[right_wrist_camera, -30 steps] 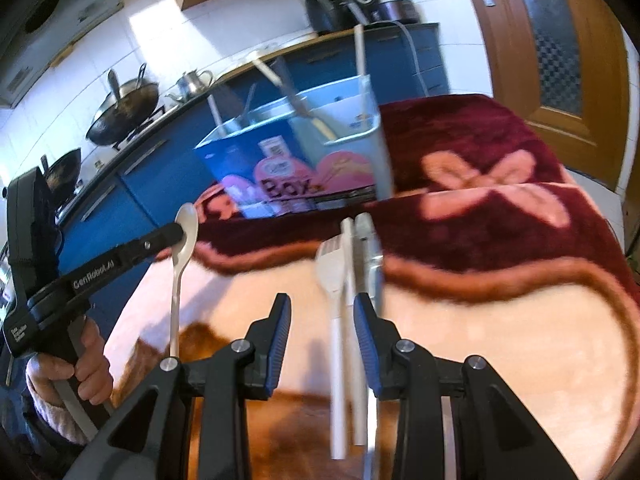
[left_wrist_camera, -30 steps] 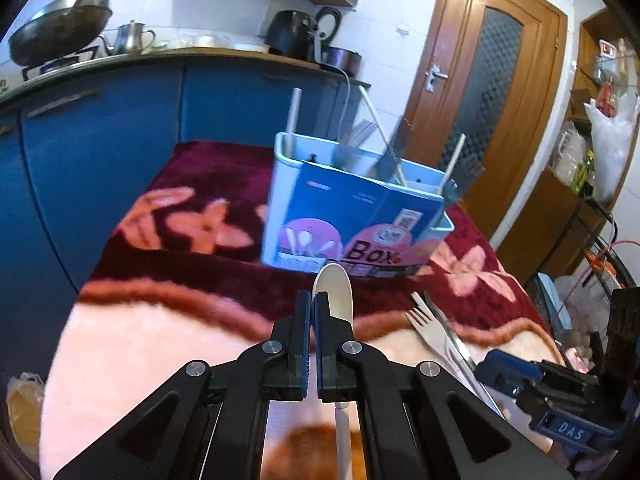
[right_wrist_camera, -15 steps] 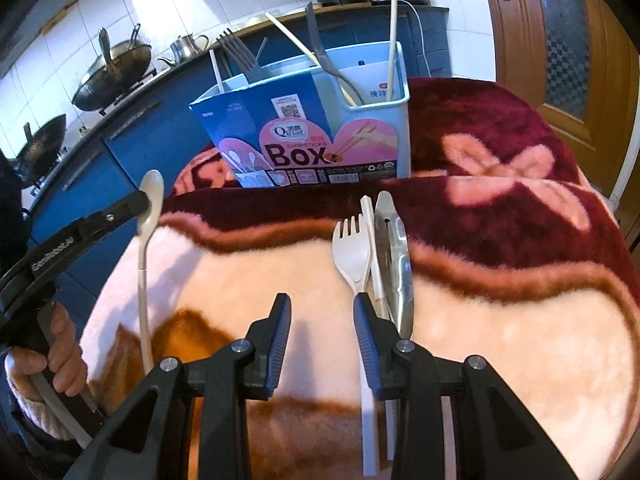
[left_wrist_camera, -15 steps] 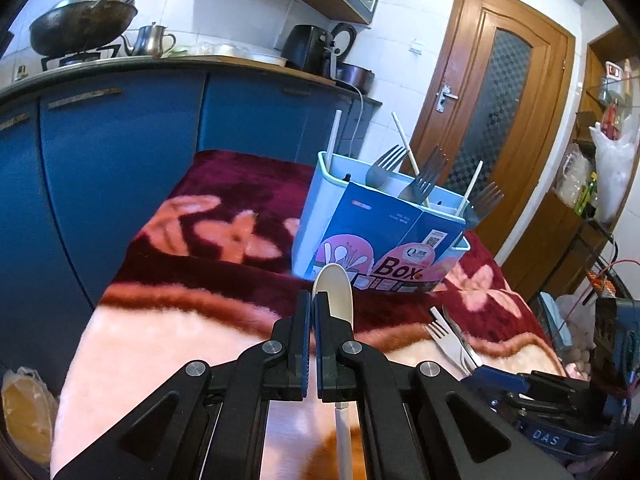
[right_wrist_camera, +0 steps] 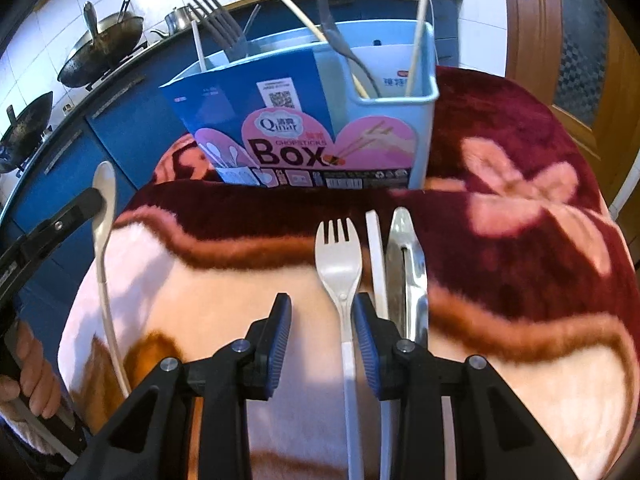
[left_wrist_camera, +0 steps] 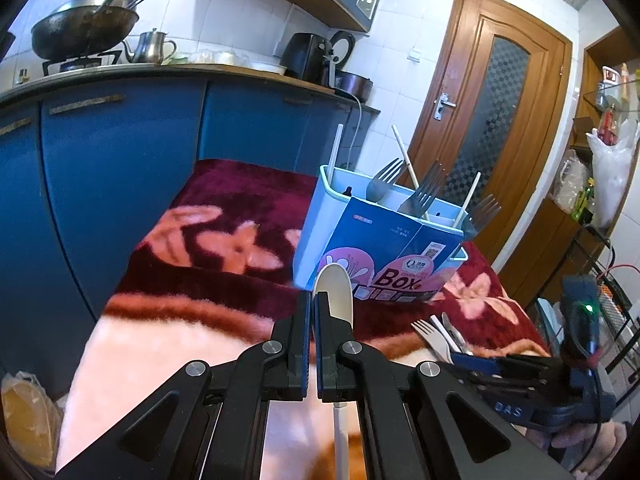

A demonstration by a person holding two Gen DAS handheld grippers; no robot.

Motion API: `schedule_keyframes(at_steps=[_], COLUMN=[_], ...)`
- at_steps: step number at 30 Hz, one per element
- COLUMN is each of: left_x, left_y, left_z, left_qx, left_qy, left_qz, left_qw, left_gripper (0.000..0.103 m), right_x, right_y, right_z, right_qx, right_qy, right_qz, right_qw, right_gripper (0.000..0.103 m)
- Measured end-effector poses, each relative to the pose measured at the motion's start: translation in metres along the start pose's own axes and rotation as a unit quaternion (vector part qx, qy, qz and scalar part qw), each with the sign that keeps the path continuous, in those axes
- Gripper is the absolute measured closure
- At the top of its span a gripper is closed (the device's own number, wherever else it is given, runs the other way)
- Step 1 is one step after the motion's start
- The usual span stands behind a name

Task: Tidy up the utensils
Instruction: 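Close right tool on the white plastic fork while left tool holds the spoon, then lift and carry the spoon and fork up over the blue holder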

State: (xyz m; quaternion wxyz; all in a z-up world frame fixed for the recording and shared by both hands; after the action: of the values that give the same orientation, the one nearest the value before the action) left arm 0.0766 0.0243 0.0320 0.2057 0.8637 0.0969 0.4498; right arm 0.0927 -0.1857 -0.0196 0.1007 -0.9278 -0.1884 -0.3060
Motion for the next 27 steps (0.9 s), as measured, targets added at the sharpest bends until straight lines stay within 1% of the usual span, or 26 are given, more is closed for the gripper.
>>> schedule_keyframes(at_steps=[6,8,10,14,15,16,17,18,19,20,22,27], left_x=[0.005,0.006,0.007,0.01,0.011,0.011,0.013,0.015,0.016,0.018,0.024,0.035], left_y=[0.003,0.005,0.006,0.008,0.009,0.009,0.01,0.011,0.012,0.013,0.016,0.023], left_z=[-0.003,-0.004,-0.004,-0.005,-0.005,-0.005,-0.006,-0.007,-0.008,-0.009,-0.013,-0.018], left_qx=[0.0,-0.001,0.0,0.0,0.0,0.0,0.0,0.001,0.001,0.0,-0.002,-0.007], left_qy=[0.007,0.01,0.013,0.017,0.018,0.019,0.022,0.026,0.03,0.034,0.045,0.064], left_qz=[0.005,0.007,0.008,0.01,0.01,0.011,0.013,0.015,0.017,0.019,0.022,0.029], left_qw=[1.0,0.9999,0.9999,0.9998,0.9998,0.9998,0.9997,0.9996,0.9994,0.9993,0.9987,0.9975], left_gripper=[0.102,0.102,0.102,0.102,0.102,0.102,0.102,0.102,0.102,0.102,0.102,0.102], right_x=[0.016,0.021,0.027,0.034,0.035,0.036,0.036,0.036,0.036,0.034,0.028,0.014], right_y=[-0.002,-0.002,-0.003,-0.006,-0.005,-0.006,-0.006,-0.006,-0.005,-0.005,-0.002,0.003], right_z=[0.012,0.014,0.016,0.027,0.029,0.029,0.027,0.026,0.024,0.021,0.012,-0.023], right_qx=[-0.013,-0.013,-0.017,-0.027,-0.027,-0.025,-0.026,-0.027,-0.025,-0.019,-0.006,0.011], right_qy=[-0.014,-0.014,-0.016,-0.023,-0.022,-0.017,-0.011,-0.006,-0.001,0.007,0.025,0.089], right_qz=[-0.025,-0.032,-0.045,-0.06,-0.061,-0.06,-0.06,-0.059,-0.057,-0.055,-0.047,-0.03], right_qw=[1.0,0.999,0.999,0.998,0.998,0.998,0.998,0.998,0.998,0.998,0.999,0.995], right_gripper=[0.067,0.063,0.061,0.062,0.064,0.075,0.08,0.081,0.092,0.096,0.096,0.097])
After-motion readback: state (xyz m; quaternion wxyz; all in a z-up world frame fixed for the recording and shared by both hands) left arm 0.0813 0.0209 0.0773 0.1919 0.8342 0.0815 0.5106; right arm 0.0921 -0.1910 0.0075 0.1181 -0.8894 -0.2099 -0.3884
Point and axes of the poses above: each gripper's, at about its wrist camera, not at the fingertips, and z roughly the way its jaws point, y to its right, x to its top, the point moved 2 cm from there along z, roughly the way its jaws point, and after that the axes turned 13 degrees about -z, right-handed, at the moved point
